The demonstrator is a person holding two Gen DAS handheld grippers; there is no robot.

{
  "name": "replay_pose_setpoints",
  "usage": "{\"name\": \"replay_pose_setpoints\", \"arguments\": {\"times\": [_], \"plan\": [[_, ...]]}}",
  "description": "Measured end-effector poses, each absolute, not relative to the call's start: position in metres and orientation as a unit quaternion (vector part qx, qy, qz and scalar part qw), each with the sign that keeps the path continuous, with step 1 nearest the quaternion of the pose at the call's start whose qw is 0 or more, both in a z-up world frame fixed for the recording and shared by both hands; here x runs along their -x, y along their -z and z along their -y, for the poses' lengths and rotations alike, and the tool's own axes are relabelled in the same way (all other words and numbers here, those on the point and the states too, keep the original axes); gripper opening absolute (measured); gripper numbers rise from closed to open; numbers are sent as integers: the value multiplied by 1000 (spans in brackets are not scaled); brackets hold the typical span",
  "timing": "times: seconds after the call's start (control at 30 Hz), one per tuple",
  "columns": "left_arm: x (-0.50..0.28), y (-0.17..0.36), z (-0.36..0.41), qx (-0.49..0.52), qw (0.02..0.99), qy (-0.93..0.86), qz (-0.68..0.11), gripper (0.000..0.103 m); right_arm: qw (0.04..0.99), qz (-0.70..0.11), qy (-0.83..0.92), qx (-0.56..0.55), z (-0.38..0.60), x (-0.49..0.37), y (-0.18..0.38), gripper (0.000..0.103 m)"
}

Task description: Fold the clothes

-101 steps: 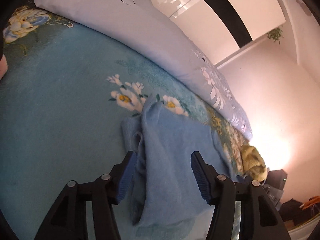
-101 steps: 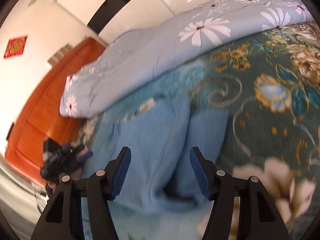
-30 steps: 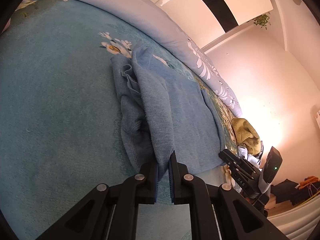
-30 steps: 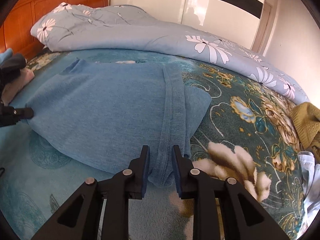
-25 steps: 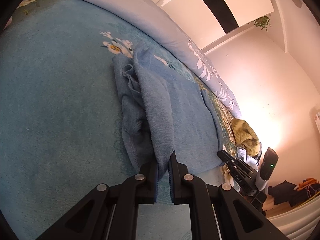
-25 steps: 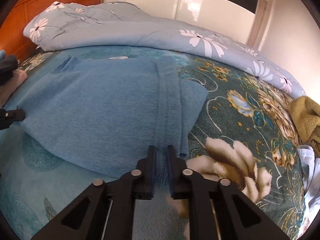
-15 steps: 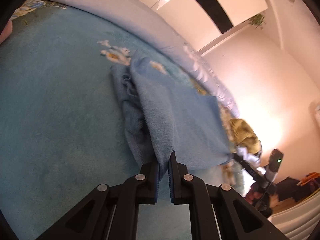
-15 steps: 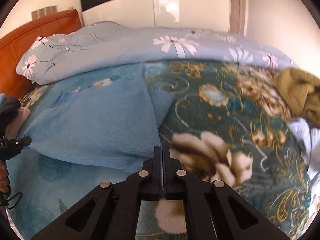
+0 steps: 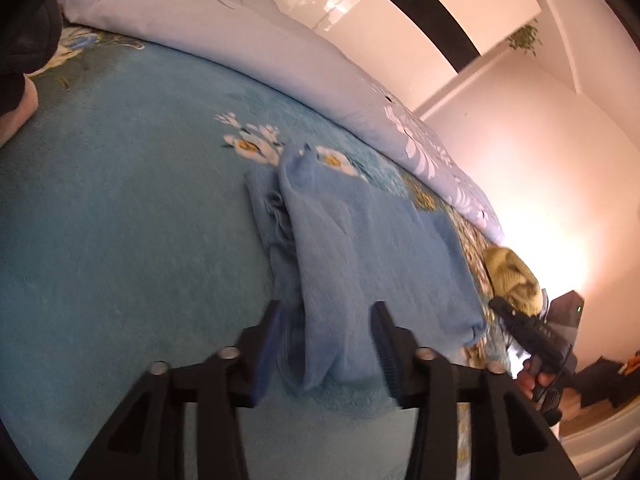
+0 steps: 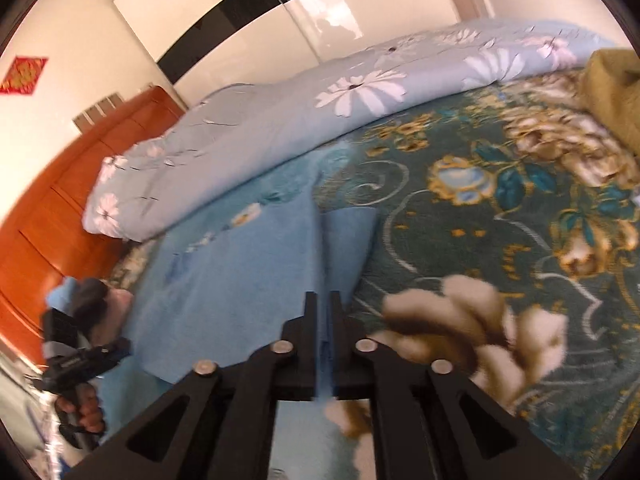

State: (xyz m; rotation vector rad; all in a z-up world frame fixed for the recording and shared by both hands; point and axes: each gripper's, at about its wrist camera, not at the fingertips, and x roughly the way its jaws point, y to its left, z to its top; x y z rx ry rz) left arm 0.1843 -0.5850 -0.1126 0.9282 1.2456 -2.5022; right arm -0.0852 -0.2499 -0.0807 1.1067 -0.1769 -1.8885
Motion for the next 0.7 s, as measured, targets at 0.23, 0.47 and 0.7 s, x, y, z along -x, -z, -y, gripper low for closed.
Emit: {"name": "replay_pose_setpoints", "arguments": {"times": [0.23, 0.47, 0.7], "plan": [[-135, 135, 619, -354, 121, 800, -470, 73, 457, 108, 718, -514, 285, 122, 110, 70], [-108, 145, 617, -383, 98, 806, -440, 71, 490, 160, 666, -540, 302, 144, 135, 70], [-109, 150, 617, -373, 95, 800, -459, 35, 510, 159, 649, -542, 317, 146, 139, 38]]}}
